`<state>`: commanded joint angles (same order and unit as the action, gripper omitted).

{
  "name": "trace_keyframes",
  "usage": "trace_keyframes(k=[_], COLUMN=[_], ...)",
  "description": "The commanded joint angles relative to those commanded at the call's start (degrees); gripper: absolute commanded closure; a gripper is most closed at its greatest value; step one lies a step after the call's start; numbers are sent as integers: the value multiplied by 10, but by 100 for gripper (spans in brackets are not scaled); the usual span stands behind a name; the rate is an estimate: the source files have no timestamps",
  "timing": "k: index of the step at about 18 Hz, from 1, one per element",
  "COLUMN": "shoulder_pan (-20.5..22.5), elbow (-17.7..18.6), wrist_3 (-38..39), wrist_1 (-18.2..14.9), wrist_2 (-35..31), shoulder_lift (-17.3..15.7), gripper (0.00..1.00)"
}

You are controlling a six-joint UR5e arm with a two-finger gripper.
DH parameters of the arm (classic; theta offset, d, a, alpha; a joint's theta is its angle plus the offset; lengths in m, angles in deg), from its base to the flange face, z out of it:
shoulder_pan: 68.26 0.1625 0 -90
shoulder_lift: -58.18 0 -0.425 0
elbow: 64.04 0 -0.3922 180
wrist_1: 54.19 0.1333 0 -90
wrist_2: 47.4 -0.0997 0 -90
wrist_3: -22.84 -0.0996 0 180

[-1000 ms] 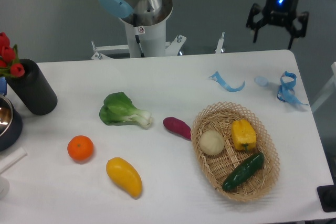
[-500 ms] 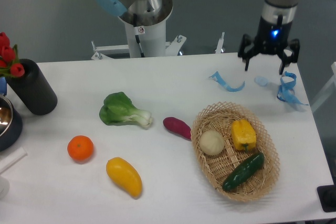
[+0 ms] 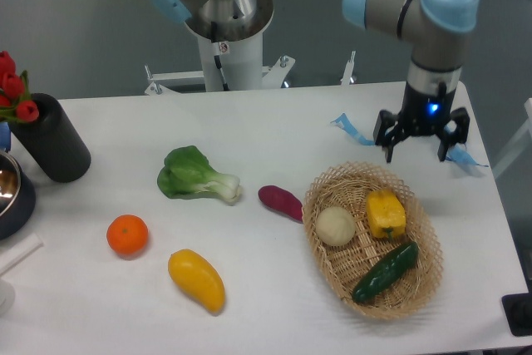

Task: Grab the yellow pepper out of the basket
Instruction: 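Move the open gripper down toward the yellow bell pepper in the basket, then lower around the yellow pepper and close the gripper on it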

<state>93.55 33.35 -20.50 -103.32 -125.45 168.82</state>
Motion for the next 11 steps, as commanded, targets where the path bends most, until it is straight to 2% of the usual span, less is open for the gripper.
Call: trace_keyframes(k=[3, 7, 11], shoulder_pan=[-23, -38, -39], elbow=[-32, -33, -26], wrist_3=[40, 38, 20], wrist_1=[0, 1, 4], wrist_2=[-5, -20, -24], shoulder_lift=[40, 57, 58], gripper=[0, 0, 0])
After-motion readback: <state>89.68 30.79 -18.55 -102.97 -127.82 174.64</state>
